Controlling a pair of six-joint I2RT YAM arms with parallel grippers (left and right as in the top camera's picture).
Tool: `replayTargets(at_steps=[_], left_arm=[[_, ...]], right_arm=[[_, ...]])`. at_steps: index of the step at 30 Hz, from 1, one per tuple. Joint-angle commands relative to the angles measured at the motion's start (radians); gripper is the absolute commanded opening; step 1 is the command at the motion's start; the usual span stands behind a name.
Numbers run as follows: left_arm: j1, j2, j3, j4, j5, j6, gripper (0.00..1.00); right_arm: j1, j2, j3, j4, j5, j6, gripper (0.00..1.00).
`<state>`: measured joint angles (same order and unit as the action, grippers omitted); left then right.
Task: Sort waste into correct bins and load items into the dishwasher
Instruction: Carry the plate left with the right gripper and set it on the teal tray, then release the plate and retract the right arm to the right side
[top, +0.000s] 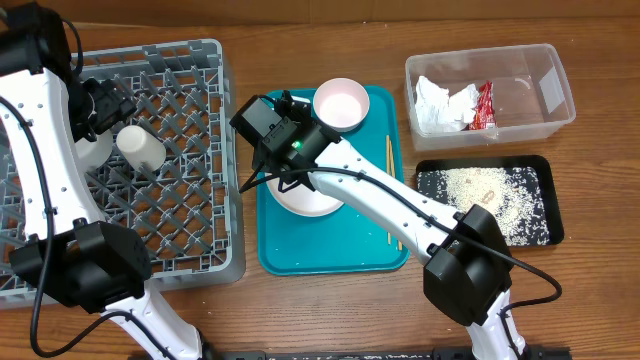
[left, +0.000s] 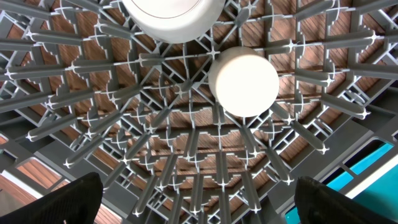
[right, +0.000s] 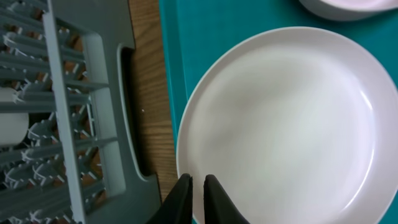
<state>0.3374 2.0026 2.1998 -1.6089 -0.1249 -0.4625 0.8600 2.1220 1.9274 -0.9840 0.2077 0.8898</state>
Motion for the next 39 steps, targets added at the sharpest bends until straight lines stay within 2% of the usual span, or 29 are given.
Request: replayTargets(at_steps=[1,4,10,12,14,15,21,23,31,39], left_arm=[[-0.003,-0.026,-0.003,-0.002,-0.016,-0.009,1.0],[-0.003,-0.026,-0.003,-0.002,-0.016,-0.009,1.0],[-0.003,-0.026,-0.003,-0.002,-0.016,-0.009,1.0],[-0.003,-0.026,-0.003,-0.002,-0.016,-0.009,1.0],[-0.003,-0.026,-0.003,-0.002,-0.016,-0.009,1.0],[-0.003,-0.026,-0.003,-0.002,-0.016,-0.009,1.0],[-0.003,-0.026,-0.003,-0.002,-0.016,-0.009,1.0],[-0.003,-0.026,-0.003,-0.002,-0.016,-0.01,1.0],[-0.003,-0.026,-0.003,-0.002,-0.016,-0.009,1.0],[-0.003,-0.026,-0.003,-0.002,-0.016,-0.009,1.0]], right_arm=[[0.004,0.005,0.002,-0.021,-0.031,0.005,0.16],[0.003,0.004,0.006,-0.043,-0.049,-0.003,0.21],[-0.042,-0.025,0.063,-0.117,-0.056,-0.004,0.23],[-0.081,-0.048,0.089,-0.142,-0.056,-0.037,0.38],[-0.115,-0.069,0.091,-0.141,-0.055,-0.088,0.68],[-0.132,-0.079,0.091,-0.142,-0.055,-0.103,0.74],[-0.304,-0.198,0.091,-0.204,-0.056,-0.113,0.85],[-0.358,-0.241,0.091,-0.224,-0.056,-0.113,1.0],[-0.605,-0.318,0.091,-0.291,0.056,-0.113,1.0],[-0.859,-0.318,0.089,-0.414,0.064,-0.113,1.0]])
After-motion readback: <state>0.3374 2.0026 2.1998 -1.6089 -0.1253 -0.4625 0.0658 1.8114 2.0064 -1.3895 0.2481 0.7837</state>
